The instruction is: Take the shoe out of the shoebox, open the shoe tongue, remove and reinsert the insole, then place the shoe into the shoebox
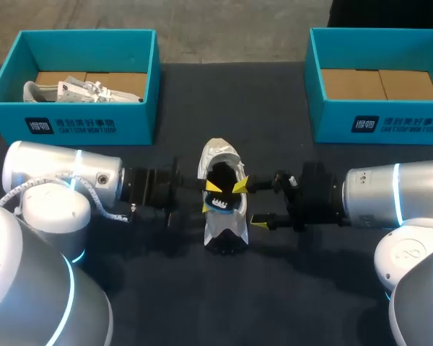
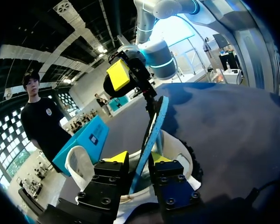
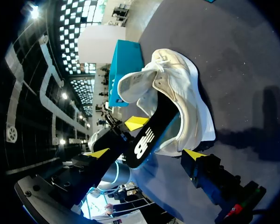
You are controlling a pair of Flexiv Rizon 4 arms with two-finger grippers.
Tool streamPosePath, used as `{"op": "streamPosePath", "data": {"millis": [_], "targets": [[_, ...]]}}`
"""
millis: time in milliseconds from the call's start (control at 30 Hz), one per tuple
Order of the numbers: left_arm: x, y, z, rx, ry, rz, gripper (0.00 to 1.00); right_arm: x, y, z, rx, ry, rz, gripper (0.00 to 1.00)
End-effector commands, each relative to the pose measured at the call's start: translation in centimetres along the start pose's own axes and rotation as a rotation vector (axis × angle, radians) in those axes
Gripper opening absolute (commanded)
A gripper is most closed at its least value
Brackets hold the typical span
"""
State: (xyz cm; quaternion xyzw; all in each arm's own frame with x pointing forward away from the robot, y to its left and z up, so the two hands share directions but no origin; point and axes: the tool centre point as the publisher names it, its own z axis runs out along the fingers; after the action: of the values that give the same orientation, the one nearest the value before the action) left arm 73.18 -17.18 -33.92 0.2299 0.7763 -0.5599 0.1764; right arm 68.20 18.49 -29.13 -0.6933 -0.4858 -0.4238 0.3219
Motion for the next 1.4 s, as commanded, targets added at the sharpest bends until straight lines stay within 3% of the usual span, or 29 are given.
{"op": "streamPosePath", "data": {"millis": [33, 67, 133, 467, 733, 1000, 1033, 1067, 1133, 1400], "targets": [[0.3, -0.2, -0.6, -0.025, 0.015, -0.011, 0.29, 0.2, -0.1, 0.2, -0.004, -0.009, 0.001, 1.0], [0.3, -0.1, -0.6, -0.029, 0.021, -0.013, 0.26, 0.2, -0.1, 0.2, -0.004, -0.009, 0.001, 1.0], [0.3, 0.1, -0.6, -0.038, 0.033, -0.011, 0.0, 0.2, -0.1, 0.2, -0.004, -0.009, 0.001, 1.0], [0.0, 1.1, 0.2, -0.078, 0.117, 0.036, 0.0, 0.2, -0.1, 0.2, -0.004, -0.009, 0.001, 1.0], [-0.9, 2.1, 0.4, -0.104, 0.128, 0.073, 0.0, 0.2, -0.1, 0.2, -0.004, -0.009, 0.001, 1.0], [-0.6, 2.5, 0.7, -0.112, 0.134, 0.064, 0.0, 0.2, -0.1, 0.2, -0.004, -0.009, 0.001, 1.0], [-0.6, 2.5, 0.7, -0.113, 0.134, 0.064, 0.05, 0.2, -0.1, 0.2, -0.004, -0.009, 0.001, 1.0], [-0.5, 2.4, 0.7, -0.107, 0.124, 0.059, 0.23, 0.2, -0.1, 0.2, -0.004, -0.009, 0.001, 1.0], [-0.4, 1.9, 0.6, -0.095, 0.109, 0.055, 0.47, 0.2, -0.1, 0.2, -0.004, -0.009, 0.001, 1.0], [-0.5, -0.1, -0.3, -0.074, 0.083, 0.066, 0.42, 0.2, -0.1, 0.2, -0.004, -0.009, 0.001, 1.0]]}}
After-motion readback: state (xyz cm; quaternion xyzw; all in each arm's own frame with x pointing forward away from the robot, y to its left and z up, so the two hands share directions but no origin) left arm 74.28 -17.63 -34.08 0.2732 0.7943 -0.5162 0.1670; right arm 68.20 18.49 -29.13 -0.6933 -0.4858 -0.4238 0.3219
